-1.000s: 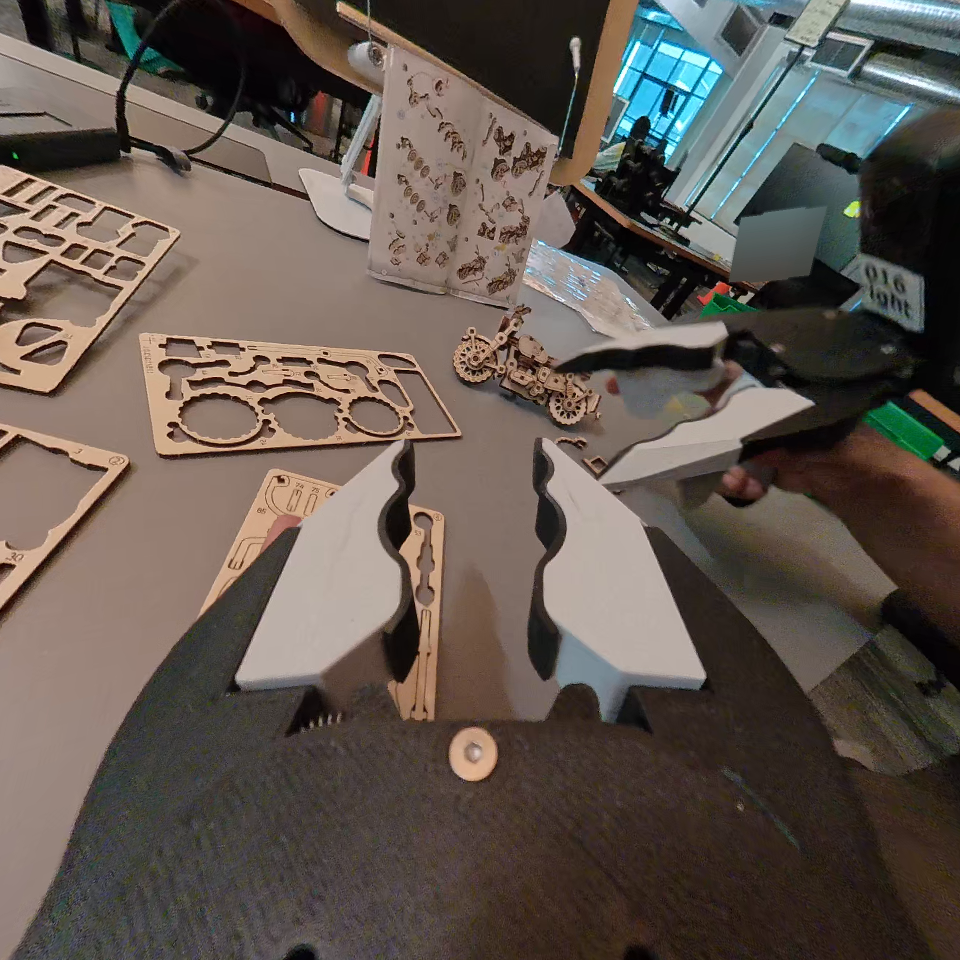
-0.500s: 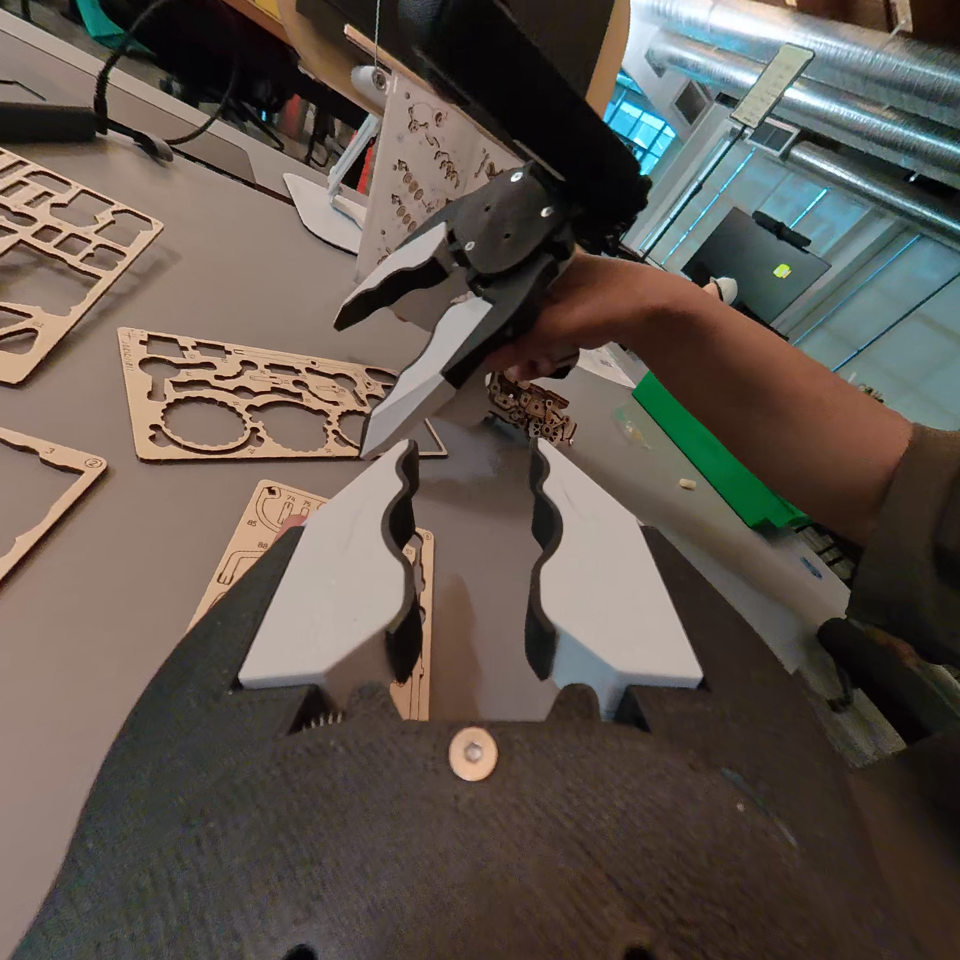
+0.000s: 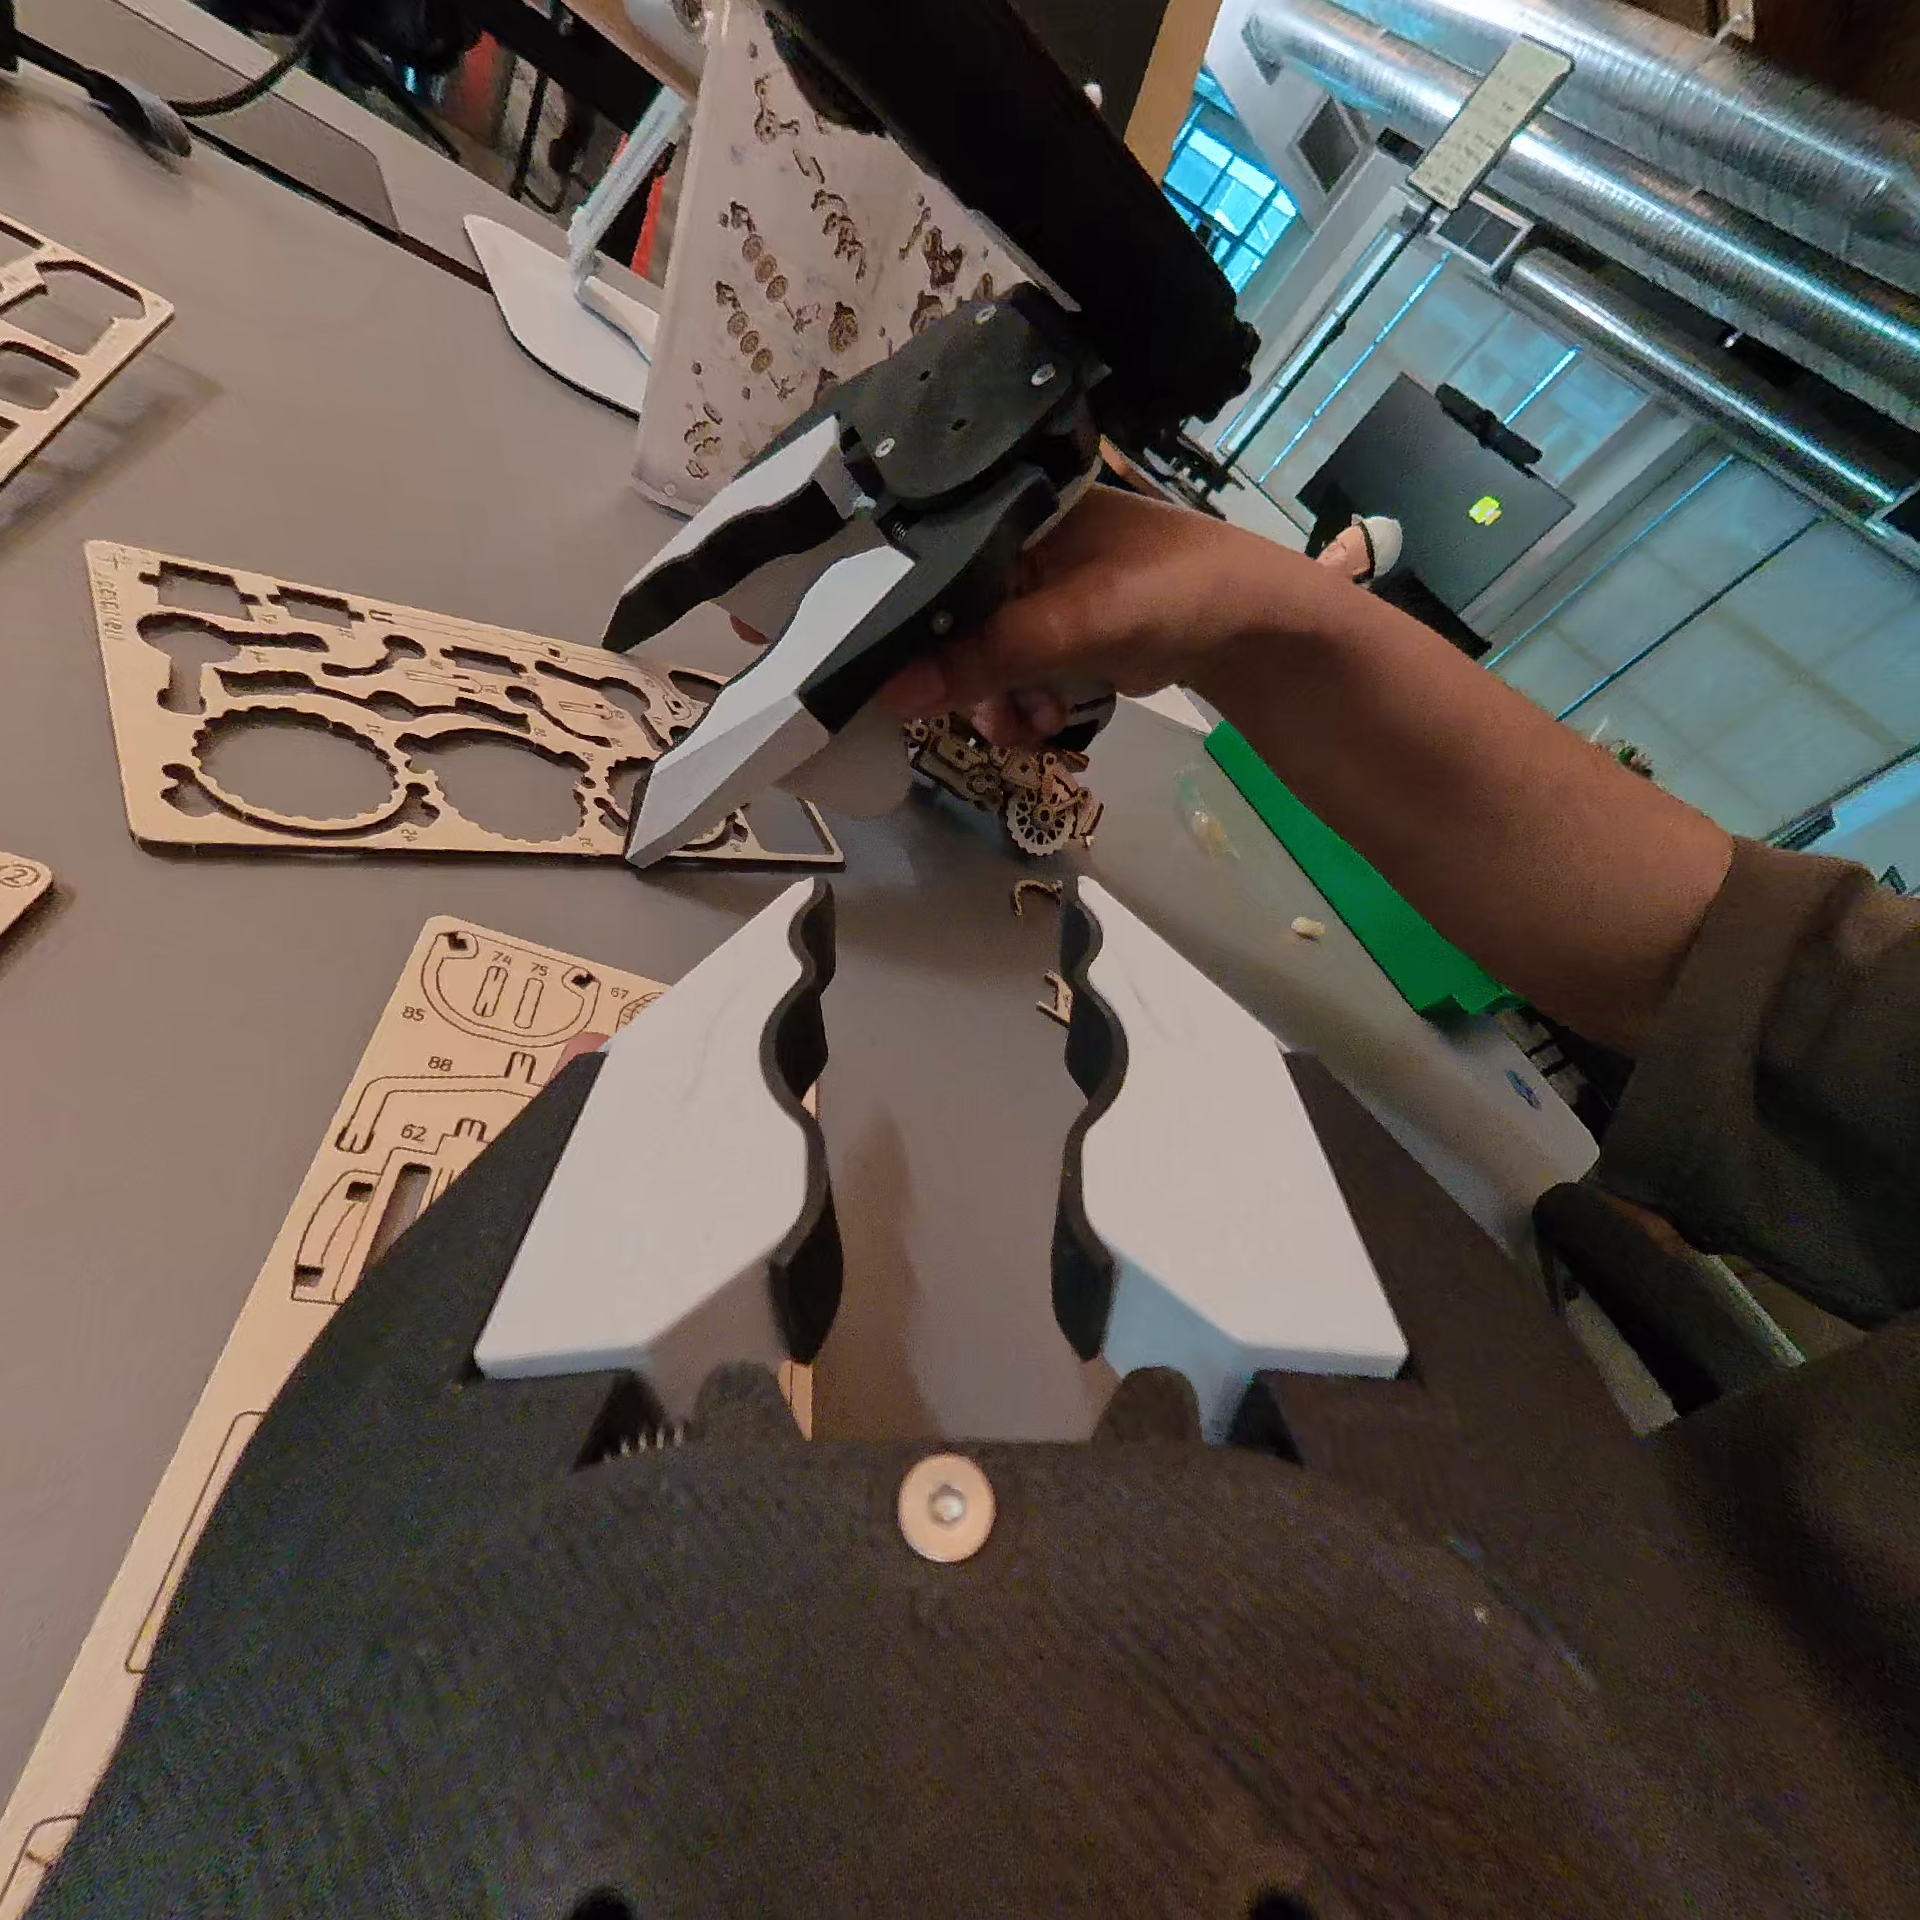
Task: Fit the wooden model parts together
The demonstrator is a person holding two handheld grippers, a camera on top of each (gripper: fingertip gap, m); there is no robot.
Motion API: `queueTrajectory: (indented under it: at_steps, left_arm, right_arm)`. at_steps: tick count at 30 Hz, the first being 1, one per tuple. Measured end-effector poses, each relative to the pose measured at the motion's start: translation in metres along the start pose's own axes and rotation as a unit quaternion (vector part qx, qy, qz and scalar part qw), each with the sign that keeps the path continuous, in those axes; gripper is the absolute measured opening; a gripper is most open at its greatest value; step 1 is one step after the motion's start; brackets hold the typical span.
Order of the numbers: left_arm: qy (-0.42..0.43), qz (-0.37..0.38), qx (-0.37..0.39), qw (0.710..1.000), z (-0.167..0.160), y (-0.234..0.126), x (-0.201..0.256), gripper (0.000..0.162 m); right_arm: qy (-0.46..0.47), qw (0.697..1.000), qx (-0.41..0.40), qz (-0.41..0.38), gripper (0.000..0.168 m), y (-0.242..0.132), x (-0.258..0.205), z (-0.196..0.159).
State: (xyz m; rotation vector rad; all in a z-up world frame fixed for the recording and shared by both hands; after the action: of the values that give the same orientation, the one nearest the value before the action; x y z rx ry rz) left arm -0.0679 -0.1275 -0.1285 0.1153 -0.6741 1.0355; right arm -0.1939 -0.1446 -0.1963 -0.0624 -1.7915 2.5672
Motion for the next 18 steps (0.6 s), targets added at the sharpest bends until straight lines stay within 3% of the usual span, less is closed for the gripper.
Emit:
queueTrajectory:
  at_steps: [9,18]
  left_arm:
    - [-0.015,-0.014,-0.007,1.000,-0.003,0.001,0.003,0.041]
    - [-0.167,-0.080,-0.040,0.982,-0.013,0.009,0.001,0.042]
  right_arm:
    - [0.053,0.994,0.094,0.028,0.093,-0.042,-0.013,-0.004]
    - [0.066,0.990,0.121,0.023,0.093,-0.059,-0.047,-0.042]
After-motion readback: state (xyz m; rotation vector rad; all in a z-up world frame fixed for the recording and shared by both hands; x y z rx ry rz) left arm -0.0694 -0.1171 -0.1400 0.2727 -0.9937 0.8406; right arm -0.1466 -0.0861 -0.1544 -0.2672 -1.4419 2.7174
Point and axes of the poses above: each gripper's, where its closed fingertips meet, y out along the fingers, z out of its top, x = y × z across the jaws, the point moved 2 cm from there along -y, back along the fingers, and after that the axes turned 5 degrees about -x, right-handed, at the moved point
